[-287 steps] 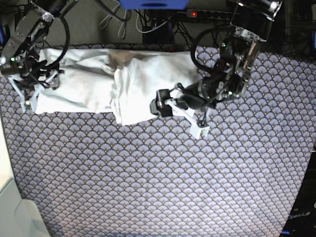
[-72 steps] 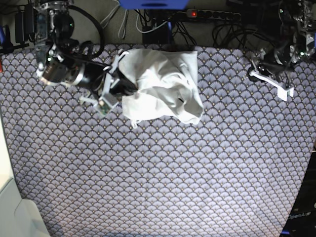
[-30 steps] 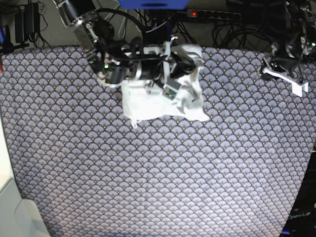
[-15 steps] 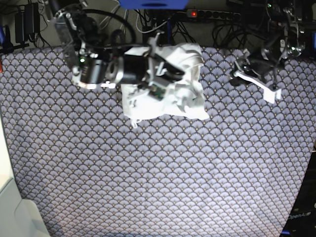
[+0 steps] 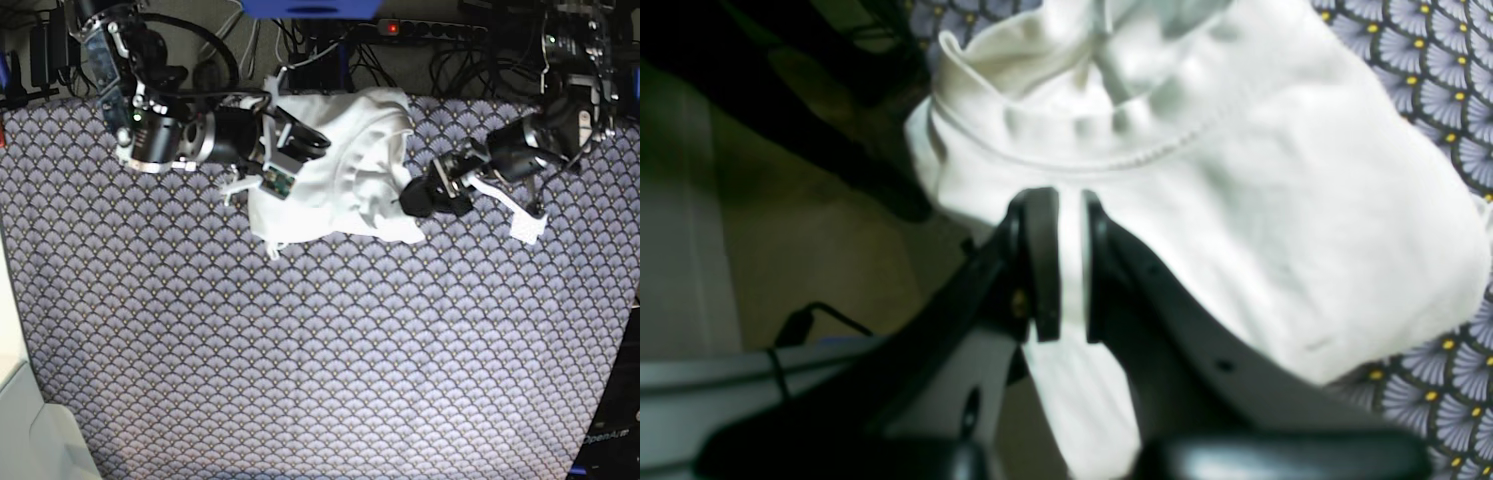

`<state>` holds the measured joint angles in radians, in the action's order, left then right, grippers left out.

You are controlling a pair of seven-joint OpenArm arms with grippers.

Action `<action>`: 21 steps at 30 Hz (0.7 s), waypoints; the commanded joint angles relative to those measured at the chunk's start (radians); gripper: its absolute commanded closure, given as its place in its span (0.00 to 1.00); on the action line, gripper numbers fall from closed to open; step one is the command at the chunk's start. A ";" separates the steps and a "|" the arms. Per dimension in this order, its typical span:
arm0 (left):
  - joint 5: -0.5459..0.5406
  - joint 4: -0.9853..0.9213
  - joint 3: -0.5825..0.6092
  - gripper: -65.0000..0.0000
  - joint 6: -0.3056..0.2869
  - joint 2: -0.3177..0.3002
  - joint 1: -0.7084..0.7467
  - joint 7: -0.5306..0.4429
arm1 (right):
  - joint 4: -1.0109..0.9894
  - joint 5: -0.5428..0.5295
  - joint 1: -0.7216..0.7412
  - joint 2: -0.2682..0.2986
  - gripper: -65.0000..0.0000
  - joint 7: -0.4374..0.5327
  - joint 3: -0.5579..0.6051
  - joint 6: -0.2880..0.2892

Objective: Fold the T-shirt properly
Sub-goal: 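Press the bundle with the right gripper and grasp its edge with the left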

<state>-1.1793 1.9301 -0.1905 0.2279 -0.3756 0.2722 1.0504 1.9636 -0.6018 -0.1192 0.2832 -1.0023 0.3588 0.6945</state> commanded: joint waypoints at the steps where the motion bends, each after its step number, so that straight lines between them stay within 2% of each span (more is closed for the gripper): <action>1: -0.021 -0.004 -0.004 0.00 0.000 -0.007 -0.014 0.003 | 0.016 -0.017 0.011 0.003 0.94 0.026 -0.004 0.004; 7: -0.017 -0.123 0.104 0.00 0.000 -0.012 -0.060 0.003 | 0.013 -0.017 0.016 0.004 0.94 0.026 -0.004 0.004; 12: 0.089 -0.154 0.201 0.00 0.000 -0.009 -0.109 -0.003 | 0.012 -0.016 0.016 0.006 0.94 0.026 -0.004 0.004; 21: 0.194 -0.203 0.219 0.00 0.000 -0.007 -0.141 -0.005 | 0.010 -0.016 0.016 0.017 0.93 0.026 -0.106 0.004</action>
<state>-0.9863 1.7195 0.0345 0.2317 -0.3733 0.1436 1.0489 1.9614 -0.6025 -0.1143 0.2943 -0.9985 0.2577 0.6945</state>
